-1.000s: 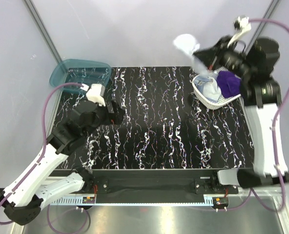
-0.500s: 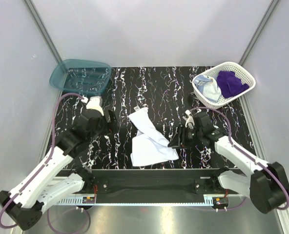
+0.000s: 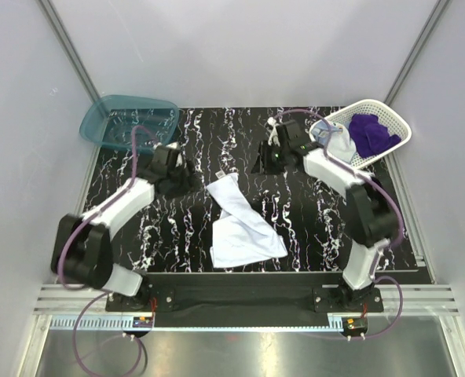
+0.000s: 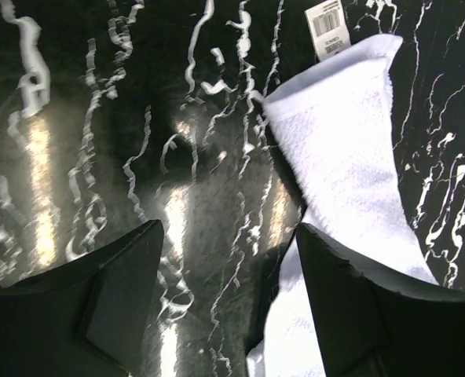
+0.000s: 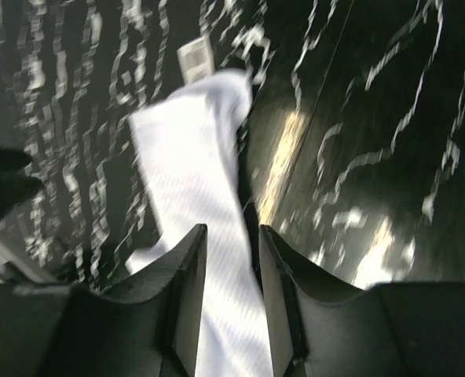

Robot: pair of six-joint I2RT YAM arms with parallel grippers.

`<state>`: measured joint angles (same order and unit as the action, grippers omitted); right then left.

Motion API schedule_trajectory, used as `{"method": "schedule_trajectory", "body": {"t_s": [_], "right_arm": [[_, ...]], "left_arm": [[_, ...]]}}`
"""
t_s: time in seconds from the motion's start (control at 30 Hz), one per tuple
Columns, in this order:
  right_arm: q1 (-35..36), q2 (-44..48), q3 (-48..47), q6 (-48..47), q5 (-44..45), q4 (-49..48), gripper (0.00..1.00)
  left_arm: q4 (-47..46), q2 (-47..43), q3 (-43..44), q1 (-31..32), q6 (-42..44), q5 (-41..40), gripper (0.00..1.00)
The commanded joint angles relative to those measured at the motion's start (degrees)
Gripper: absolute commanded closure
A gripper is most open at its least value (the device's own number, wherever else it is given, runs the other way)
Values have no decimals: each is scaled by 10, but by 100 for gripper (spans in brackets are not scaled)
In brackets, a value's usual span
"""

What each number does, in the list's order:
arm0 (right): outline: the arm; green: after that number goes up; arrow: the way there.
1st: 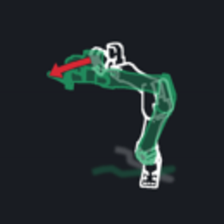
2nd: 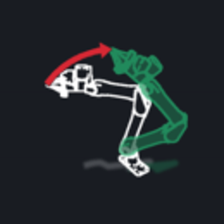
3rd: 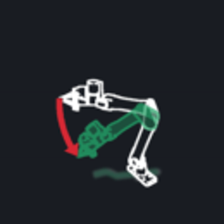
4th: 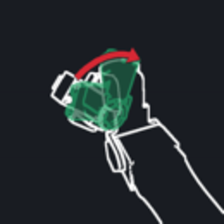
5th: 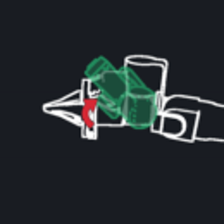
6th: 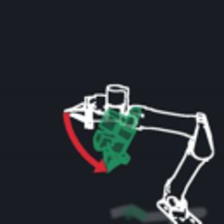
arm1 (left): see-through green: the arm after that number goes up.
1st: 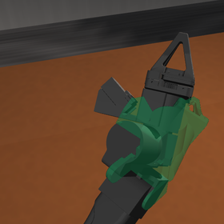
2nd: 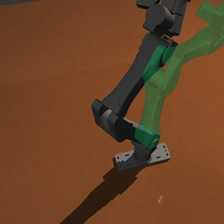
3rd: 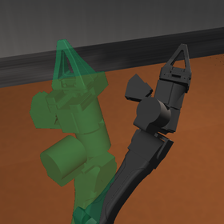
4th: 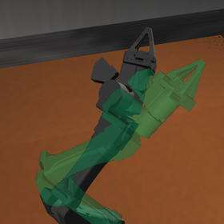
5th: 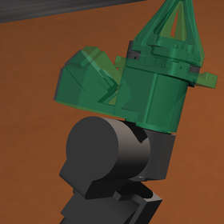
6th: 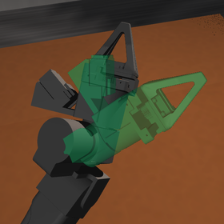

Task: Fold and stack the towels
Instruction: Move the towel to the center of the board, then flatten out the crumpled towel

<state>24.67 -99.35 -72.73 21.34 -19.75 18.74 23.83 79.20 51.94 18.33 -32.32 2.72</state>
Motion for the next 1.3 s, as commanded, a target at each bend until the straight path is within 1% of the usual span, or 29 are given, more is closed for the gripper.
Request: {"method": "schedule_trajectory", "body": {"t_s": [0.0,0.03,0.07,0.1,0.17,0.3,0.37,0.47,0.57,0.63,0.77,0.83,0.87,0.9,1.0,1.03,1.07,1.1,1.13,1.17,1.2,1.23,1.27], "right_arm": [[1,-123,-111,-48,11,37,61],[2,-146,-156,-47,5,38,61],[2,-170,-178,-44,-4,38,61],[2,-209,-197,-42,-24,39,61],[2,-238,-229,-39,-41,28,59],[2,-300,-251,-51,-64,-7,57],[2,-319,-255,-61,-94,-25,57],[2,-333,-250,-68,-122,-44,57],[2,-339,-240,-68,-129,-67,56],[2,-349,-248,-68,-129,-68,56],[2,-368,-266,-64,-139,-64,58],[2,-371,-266,-61,-143,-72,61],[2,-373,-267,-61,-147,-75,65],[2,-373,-267,-60,-149,-74,75],[2,-350,-245,-58,-148,-65,97],[2,-336,-233,-52,-146,-66,100],[2,-320,-218,-42,-135,-75,100],[2,-284,-178,-31,-136,-85,100],[2,-263,-153,0,-140,-100,100],[1,-219,-124,20,-151,-152,100],[4,-198,-63,43,-157,-181,100],[7,-179,-36,86,-162,-220,100],[16,-146,-10,103,-174,-275,100]], "left_arm": [[-39,70,100,15,8,61,28],[-22,95,129,21,11,30,31],[-10,140,174,35,15,19,33],[-5,154,187,40,15,13,34],[-3,185,210,53,8,-3,36],[-26,217,214,59,-16,-22,36],[-36,231,216,61,-20,-20,36],[-41,240,219,65,-22,-25,36],[-45,250,225,65,-27,-26,35],[-43,264,238,65,-29,-25,33],[-43,273,248,65,-42,-25,32],[-42,272,250,65,-45,-26,32],[-43,268,249,65,-45,-25,31],[-44,265,248,65,-44,-25,31],[-39,253,242,65,-31,-26,30],[-36,249,238,65,-27,-26,30],[-34,234,225,65,-20,-25,30],[-35,226,217,65,-16,-25,30],[-37,215,208,65,-13,-25,30],[-44,203,194,65,-8,-25,30],[-47,176,170,65,-6,-21,30],[-53,163,154,65,-4,-16,30],[-66,149,139,65,0,-9,30]]}}
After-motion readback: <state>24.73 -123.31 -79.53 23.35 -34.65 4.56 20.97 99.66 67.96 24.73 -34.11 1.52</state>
